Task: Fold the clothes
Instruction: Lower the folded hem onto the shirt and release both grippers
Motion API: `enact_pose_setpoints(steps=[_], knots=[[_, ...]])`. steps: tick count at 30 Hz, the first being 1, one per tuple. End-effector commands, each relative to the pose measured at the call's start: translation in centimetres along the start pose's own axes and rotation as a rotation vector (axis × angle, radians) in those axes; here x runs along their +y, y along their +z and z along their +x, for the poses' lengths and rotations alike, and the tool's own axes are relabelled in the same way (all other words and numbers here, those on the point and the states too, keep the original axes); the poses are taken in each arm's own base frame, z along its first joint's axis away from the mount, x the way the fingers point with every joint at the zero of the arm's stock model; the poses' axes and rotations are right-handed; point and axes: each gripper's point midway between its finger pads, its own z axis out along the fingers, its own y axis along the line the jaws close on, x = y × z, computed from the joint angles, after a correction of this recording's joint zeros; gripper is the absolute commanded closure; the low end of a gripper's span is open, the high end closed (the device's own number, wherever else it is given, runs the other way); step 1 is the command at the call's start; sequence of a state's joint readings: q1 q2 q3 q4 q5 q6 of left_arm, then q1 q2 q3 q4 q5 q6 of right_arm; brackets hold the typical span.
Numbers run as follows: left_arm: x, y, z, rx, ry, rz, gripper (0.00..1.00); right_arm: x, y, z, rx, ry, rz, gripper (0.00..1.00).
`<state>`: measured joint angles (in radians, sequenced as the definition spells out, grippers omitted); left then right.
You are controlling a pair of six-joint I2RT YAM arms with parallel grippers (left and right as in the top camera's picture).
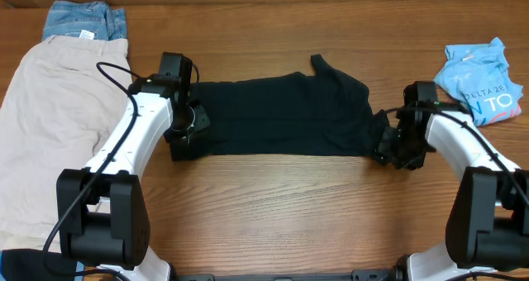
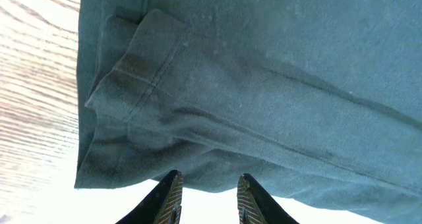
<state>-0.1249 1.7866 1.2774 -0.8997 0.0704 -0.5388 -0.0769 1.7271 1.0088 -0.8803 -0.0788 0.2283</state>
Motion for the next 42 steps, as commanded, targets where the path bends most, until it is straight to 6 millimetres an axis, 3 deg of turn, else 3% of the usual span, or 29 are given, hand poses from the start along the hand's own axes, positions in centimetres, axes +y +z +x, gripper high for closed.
enact_pose_setpoints(steps=[1,6,9,13,16,19,25,27,32,35,38,41,42], knots=[[-0.2,1.2,-0.1,0.009,0.036,-0.025,0.69,0.1,1.2,-0.3,-0.045,-0.023,-0.015,0.51],[0.0,3.6,0.7,0.065,0.045,-0.059,0.69,0.2,1.7,-0.9,-0.082,-0.027,-0.026,0.53],[0.2,5.2,1.2,0.099,0.048,-0.080,0.70,0.3,1.6,-1.0,-0.087,-0.028,-0.028,0.61],[0.6,6.9,1.6,0.132,0.048,-0.101,0.71,0.3,1.6,-1.0,-0.088,-0.028,-0.028,0.85],[1.2,8.0,1.9,0.157,0.045,-0.131,0.74,0.2,1.6,-1.3,-0.099,-0.028,-0.022,0.90],[2.1,8.3,1.8,0.149,0.049,-0.178,0.77,-1.4,1.0,-2.8,-0.162,0.000,0.081,0.92],[2.8,8.2,1.4,0.127,0.054,-0.219,0.82,-4.2,-2.0,-6.6,-0.320,0.097,0.270,0.92],[2.8,8.2,1.3,0.123,0.054,-0.224,0.96,-4.4,-3.0,-7.8,-0.367,0.104,0.299,0.92],[2.9,8.3,1.3,0.122,0.054,-0.224,0.96,-5.3,-4.8,-10.0,-0.472,0.128,0.368,0.90],[2.9,8.3,1.4,0.124,0.054,-0.224,0.96,-6.7,-5.8,-10.4,-0.515,0.147,0.457,0.88],[2.9,8.3,1.4,0.124,0.054,-0.225,0.96,-7.1,-6.1,-10.5,-0.524,0.151,0.484,0.79],[2.9,8.3,1.4,0.124,0.054,-0.224,0.96,-7.0,-5.4,-9.3,-0.464,0.135,0.471,0.66],[2.9,8.3,1.4,0.125,0.054,-0.225,0.96,-7.0,-5.1,-8.9,-0.441,0.130,0.468,0.66]])
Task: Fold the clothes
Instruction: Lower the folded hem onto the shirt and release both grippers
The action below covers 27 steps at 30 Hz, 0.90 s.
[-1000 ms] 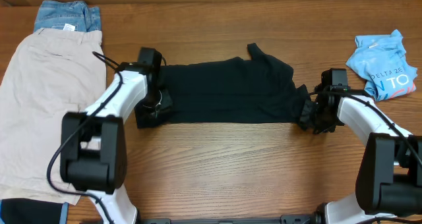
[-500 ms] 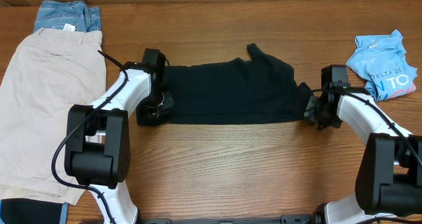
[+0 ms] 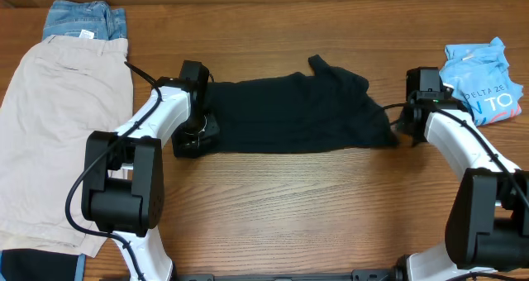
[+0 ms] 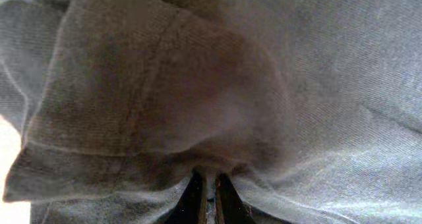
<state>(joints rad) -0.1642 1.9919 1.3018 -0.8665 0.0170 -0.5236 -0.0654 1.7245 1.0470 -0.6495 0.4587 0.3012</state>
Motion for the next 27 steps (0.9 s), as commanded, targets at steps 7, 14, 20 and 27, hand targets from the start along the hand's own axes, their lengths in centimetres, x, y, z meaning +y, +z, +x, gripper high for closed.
enact_pose_setpoints(steps=[7,14,20,27], knots=[[2.1,2.3,0.4,0.026,0.003,-0.107,0.96,-1.2,-0.3,0.1,0.020,0.006,0.046,0.66],[2.1,2.3,0.4,0.029,0.004,-0.108,0.96,1.3,-1.5,1.5,0.105,0.003,-0.128,0.67],[2.3,2.3,0.8,0.044,0.025,-0.115,0.96,4.2,-5.2,-1.6,0.043,-0.018,-0.338,0.68],[1.8,0.3,-0.3,-0.002,0.037,-0.090,0.96,8.2,-10.8,-5.7,-0.054,-0.100,-0.634,0.71]])
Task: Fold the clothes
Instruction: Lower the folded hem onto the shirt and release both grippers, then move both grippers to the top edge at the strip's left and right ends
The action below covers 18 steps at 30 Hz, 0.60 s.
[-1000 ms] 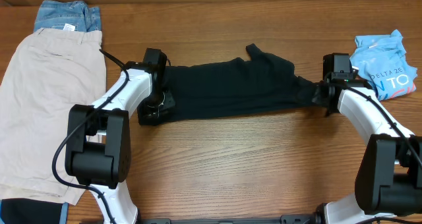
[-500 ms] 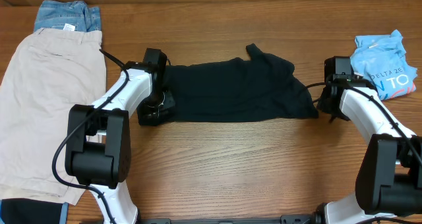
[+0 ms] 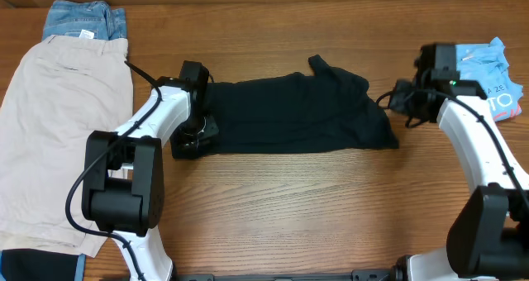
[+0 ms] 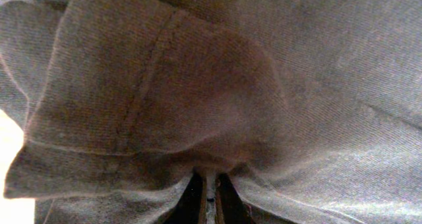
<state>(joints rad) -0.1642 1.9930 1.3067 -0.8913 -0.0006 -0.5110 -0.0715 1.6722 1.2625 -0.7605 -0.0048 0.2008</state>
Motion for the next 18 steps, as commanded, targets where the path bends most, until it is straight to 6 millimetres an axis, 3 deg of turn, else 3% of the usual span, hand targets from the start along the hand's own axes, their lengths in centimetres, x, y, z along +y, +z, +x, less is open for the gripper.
enact_pose_setpoints(steps=[1,4,5,6,8,14,18], knots=[[1.0,-0.5,-1.0,-0.037,0.026,-0.051,0.96,2.8,-2.2,-1.7,-0.052,-0.053,-0.149,0.71],[0.0,-4.4,-3.2,-0.151,0.029,0.008,0.89,3.4,-2.3,-1.8,-0.059,-0.107,-0.183,0.71],[-0.2,-5.4,-3.6,-0.176,0.026,0.022,0.80,4.0,-2.4,-1.8,-0.061,-0.136,-0.211,0.70],[-0.7,-7.8,-4.9,-0.245,0.020,0.057,0.58,5.3,-2.7,-1.8,-0.072,-0.208,-0.278,0.70],[-1.0,-9.8,-5.9,-0.297,0.013,0.084,0.49,6.2,-2.9,-2.1,-0.094,-0.255,-0.308,0.65],[-0.7,-13.3,-9.0,-0.408,-0.024,0.132,0.39,8.2,-3.5,-4.0,-0.198,-0.309,-0.337,0.49],[0.2,-14.9,-11.4,-0.465,-0.029,0.199,0.39,9.0,-3.6,-4.1,-0.213,-0.323,-0.349,0.42]])
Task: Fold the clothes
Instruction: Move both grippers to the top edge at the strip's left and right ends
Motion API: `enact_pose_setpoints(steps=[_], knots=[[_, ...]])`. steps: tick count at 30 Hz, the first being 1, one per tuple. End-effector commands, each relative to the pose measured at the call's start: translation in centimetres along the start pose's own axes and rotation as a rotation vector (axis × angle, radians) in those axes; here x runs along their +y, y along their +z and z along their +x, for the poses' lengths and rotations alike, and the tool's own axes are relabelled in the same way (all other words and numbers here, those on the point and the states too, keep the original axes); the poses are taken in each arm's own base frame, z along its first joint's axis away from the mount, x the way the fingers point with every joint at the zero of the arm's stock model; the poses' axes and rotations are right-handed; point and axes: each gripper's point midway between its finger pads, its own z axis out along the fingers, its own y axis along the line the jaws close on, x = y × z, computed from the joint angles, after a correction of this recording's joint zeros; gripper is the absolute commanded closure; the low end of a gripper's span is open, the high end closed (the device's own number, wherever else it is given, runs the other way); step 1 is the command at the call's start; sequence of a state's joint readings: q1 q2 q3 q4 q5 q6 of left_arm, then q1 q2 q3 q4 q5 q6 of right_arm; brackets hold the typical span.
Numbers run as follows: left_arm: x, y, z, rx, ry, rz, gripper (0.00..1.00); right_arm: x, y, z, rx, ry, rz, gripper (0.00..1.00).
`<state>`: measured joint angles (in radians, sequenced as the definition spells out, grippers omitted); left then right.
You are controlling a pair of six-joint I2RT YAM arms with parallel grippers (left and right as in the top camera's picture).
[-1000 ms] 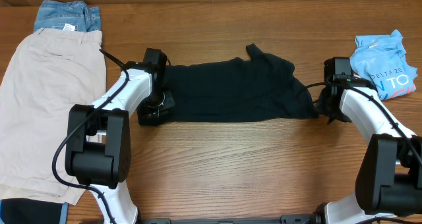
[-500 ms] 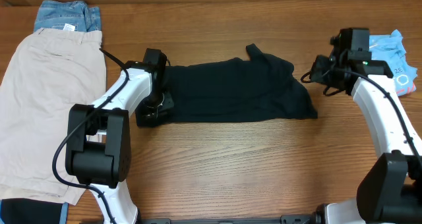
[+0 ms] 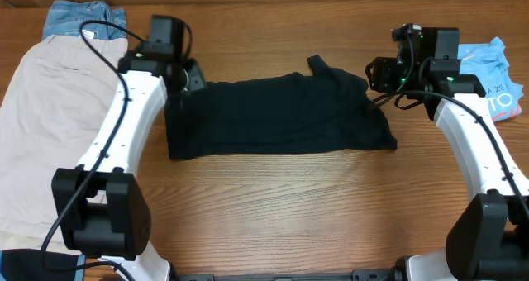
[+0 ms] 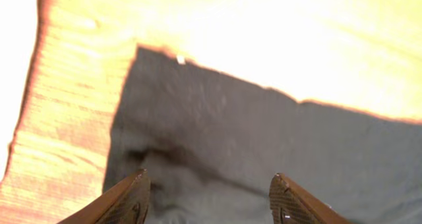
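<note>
A black garment (image 3: 281, 116) lies spread flat across the middle of the wooden table (image 3: 273, 215). My left gripper (image 3: 187, 76) hovers over the garment's rear left corner. In the left wrist view that gripper (image 4: 210, 181) is open, its fingertips (image 4: 137, 184) wide apart above the dark cloth (image 4: 277, 151), with nothing between them. My right gripper (image 3: 376, 73) hangs by the garment's rear right edge, near the raised flap of cloth. Seen only from overhead, its jaws are too dark to read.
Beige trousers (image 3: 58, 124) lie along the left side, with folded blue denim (image 3: 83, 18) behind them. A crumpled light-blue printed shirt (image 3: 488, 83) sits at the far right. Bare wood runs along the table's front.
My left gripper was shut on the garment's left edge near the front. Now it is open, up over the rear left corner. The right gripper has moved left, closer to the garment's rear right edge.
First my left gripper stood open at the garment's left edge and the right one was at its front right corner. Then the left was shut on the cloth while the right stood farther back. Later the right was clear of the cloth. Now both are at the rear corners.
</note>
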<state>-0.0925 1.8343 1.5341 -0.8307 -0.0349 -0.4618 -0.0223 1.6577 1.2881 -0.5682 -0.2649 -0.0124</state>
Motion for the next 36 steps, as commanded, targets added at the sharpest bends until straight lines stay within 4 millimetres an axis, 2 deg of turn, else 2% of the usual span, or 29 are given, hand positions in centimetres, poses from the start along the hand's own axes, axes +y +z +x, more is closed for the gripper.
enact_pose_setpoints(steps=[1,4,5,7,12,18,22,26,31,36], knots=[[1.4,-0.9,-2.9,-0.055,-0.007,0.039,0.39,1.3,-0.7,-1.1,-0.035,-0.041,-0.029,0.41],[3.1,0.1,-3.7,-0.046,-0.028,0.054,0.38,1.7,-0.6,-0.9,-0.027,-0.046,-0.035,0.40],[4.0,1.0,-3.8,-0.024,-0.037,0.077,0.38,1.9,-0.6,-0.8,-0.021,-0.048,-0.037,0.39],[4.5,1.9,-3.9,0.000,-0.030,0.114,0.38,1.9,-0.6,-0.7,-0.018,-0.045,-0.038,0.39],[3.6,4.7,-3.4,0.057,0.033,0.262,0.37,2.0,-0.6,-0.3,-0.002,-0.042,-0.039,0.39],[3.0,8.7,-1.6,0.132,0.063,0.302,0.37,2.0,-0.6,0.3,0.021,-0.036,-0.037,0.39],[3.3,10.7,-1.2,0.146,0.054,0.300,0.39,2.0,-0.6,0.3,0.023,-0.035,-0.037,0.39],[3.5,11.8,-1.7,0.120,0.055,0.287,0.39,2.0,-0.6,0.4,0.027,-0.034,-0.037,0.39],[3.6,12.0,-3.3,0.056,0.036,0.271,0.38,2.0,-0.6,0.4,0.027,-0.034,-0.037,0.39],[4.6,12.2,-3.7,0.038,0.022,0.213,0.38,2.0,-0.6,0.4,0.027,-0.034,-0.037,0.39]])
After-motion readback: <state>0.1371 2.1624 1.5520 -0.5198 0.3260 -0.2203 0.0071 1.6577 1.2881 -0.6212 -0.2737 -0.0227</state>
